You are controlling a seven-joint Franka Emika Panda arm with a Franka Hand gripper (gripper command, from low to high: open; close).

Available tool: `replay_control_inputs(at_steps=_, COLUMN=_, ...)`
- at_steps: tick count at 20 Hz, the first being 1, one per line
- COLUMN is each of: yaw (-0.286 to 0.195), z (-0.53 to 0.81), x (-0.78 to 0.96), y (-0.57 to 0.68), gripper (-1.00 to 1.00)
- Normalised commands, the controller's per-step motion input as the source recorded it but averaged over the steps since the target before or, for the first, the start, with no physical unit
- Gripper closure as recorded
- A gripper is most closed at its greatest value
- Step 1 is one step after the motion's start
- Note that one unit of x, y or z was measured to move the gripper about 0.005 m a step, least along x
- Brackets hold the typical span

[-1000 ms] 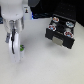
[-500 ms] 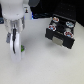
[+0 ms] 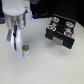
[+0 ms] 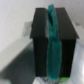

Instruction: Open the kcup holder, insert the kcup into the holder, and close the kcup holder

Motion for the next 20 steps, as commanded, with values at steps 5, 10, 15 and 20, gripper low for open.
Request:
replay_control_inputs(at_steps=5, yaw=-0.031, z=-0.02, x=0.07, y=0.02, gripper=-1.0)
replay_control_inputs(at_steps=10, yaw=0.0, z=0.01, x=-0.04, y=0.15, gripper=-1.0)
replay_control_inputs(at_steps=15, yaw=-0.003, z=0.02, x=-0.06, y=0.2, gripper=-1.0)
replay_control_inputs(at_steps=20, yaw=0.021, z=0.0, x=0.17, y=0.19, gripper=-1.0)
